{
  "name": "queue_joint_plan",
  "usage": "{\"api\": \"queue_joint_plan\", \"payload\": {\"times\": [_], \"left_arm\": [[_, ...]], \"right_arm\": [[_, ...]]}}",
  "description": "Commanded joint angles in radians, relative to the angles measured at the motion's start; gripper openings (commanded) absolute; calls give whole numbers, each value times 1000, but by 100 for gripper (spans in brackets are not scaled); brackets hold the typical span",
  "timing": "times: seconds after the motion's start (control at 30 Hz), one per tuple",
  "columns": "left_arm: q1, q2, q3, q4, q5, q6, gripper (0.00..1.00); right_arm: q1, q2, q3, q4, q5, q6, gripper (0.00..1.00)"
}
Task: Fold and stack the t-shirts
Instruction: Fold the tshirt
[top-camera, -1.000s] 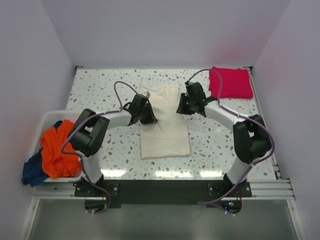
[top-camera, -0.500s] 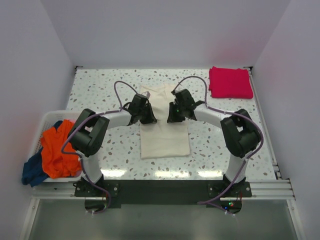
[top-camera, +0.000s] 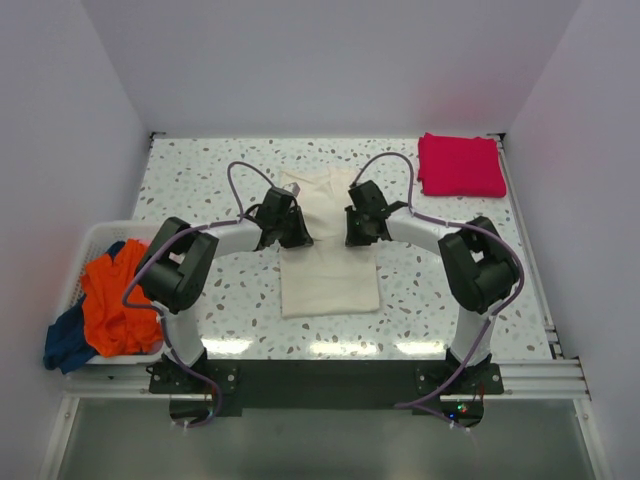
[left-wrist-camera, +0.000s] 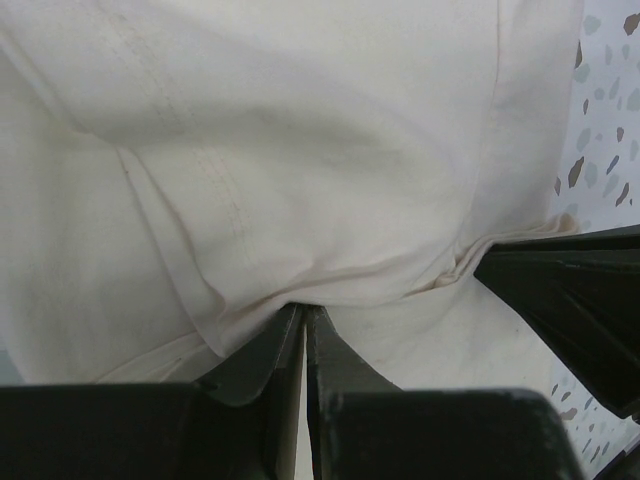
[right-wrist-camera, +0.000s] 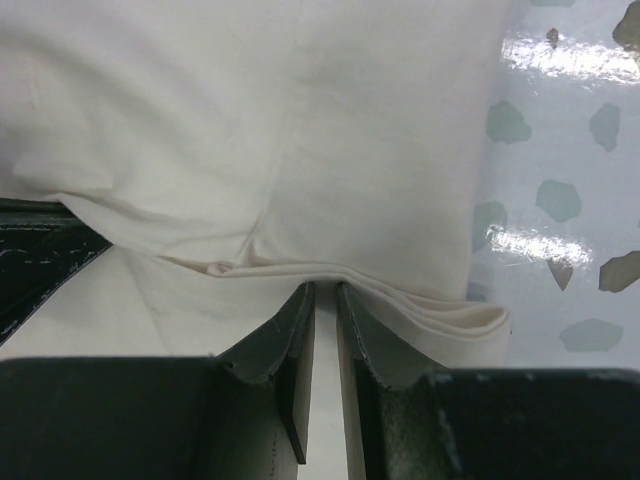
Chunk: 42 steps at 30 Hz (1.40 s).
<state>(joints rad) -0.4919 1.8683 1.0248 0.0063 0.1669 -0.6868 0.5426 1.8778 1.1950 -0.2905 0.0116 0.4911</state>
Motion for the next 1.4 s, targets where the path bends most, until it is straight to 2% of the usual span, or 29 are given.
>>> {"api": "queue_joint_plan", "payload": {"times": [0.0,0.4,0.6,0.73,0.83,0.97,1.0,1.07,1.1,1.2,1.37], "left_arm": [[21,26,-2,-51,-44,43,10],[26,28,-6,-48,-38,44,10],[29,19,1,-40,-18,47,9],[29,-17,9,-22,8,53,14],[30,-70,15,47,62,56,22],[30,-173,31,54,82,56,36],[30,-193,31,29,69,56,41],[30,-262,14,0,49,55,44],[30,-288,0,-49,27,44,47],[30,-400,-87,-127,-13,0,49],[30,-628,-345,-187,-1,-66,49]], "right_arm": [[-3,-8,-12,-26,91,30,20],[-96,-104,-72,-41,85,44,21],[-133,-98,-72,-55,51,37,21],[-133,-123,-68,-70,65,35,21],[-133,-173,-60,-96,93,35,22],[-136,-272,-83,-127,122,50,23],[-142,-299,-101,-119,84,58,23],[-197,-357,-176,-70,-34,104,25],[-217,-370,-199,-65,-147,118,25],[-245,-425,-284,-62,-223,141,23],[-242,-546,-466,-71,-295,176,22]]}}
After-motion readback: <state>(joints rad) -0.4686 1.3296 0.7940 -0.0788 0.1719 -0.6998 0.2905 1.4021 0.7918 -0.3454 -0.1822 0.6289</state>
